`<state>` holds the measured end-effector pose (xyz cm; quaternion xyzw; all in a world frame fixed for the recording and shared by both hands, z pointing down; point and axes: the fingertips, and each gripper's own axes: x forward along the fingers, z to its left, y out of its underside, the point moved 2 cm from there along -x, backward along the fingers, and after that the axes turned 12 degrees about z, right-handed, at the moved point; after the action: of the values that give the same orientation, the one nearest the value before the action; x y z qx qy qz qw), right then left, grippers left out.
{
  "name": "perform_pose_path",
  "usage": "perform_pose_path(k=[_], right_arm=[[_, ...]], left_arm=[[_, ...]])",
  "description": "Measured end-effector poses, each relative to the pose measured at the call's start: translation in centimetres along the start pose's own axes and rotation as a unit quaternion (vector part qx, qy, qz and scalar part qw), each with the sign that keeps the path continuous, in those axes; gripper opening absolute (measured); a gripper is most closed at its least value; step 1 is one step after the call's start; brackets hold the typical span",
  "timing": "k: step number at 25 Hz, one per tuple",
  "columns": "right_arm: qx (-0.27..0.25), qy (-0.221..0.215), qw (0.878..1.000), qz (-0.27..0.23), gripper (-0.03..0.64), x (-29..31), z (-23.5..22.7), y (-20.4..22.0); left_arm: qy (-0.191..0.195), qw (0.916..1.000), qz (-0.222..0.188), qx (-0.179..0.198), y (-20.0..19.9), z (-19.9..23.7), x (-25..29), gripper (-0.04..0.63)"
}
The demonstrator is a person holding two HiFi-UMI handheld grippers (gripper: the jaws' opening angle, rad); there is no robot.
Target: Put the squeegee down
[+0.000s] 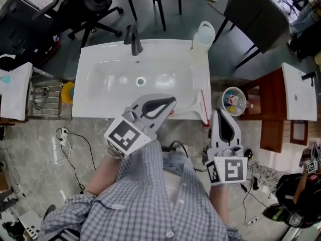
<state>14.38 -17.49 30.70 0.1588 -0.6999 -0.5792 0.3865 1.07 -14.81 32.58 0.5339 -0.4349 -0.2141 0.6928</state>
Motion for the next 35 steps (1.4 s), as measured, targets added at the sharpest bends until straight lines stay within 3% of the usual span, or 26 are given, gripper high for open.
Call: perform_pose_path(k=[35], right_arm=[[-0.008,0.002,1.0,0.008,0.009,-0.43,0.13,0.23]], left_arm=[[0.018,0.9998,0.0,0.005,-0.35,-0.91,0.44,0.007]])
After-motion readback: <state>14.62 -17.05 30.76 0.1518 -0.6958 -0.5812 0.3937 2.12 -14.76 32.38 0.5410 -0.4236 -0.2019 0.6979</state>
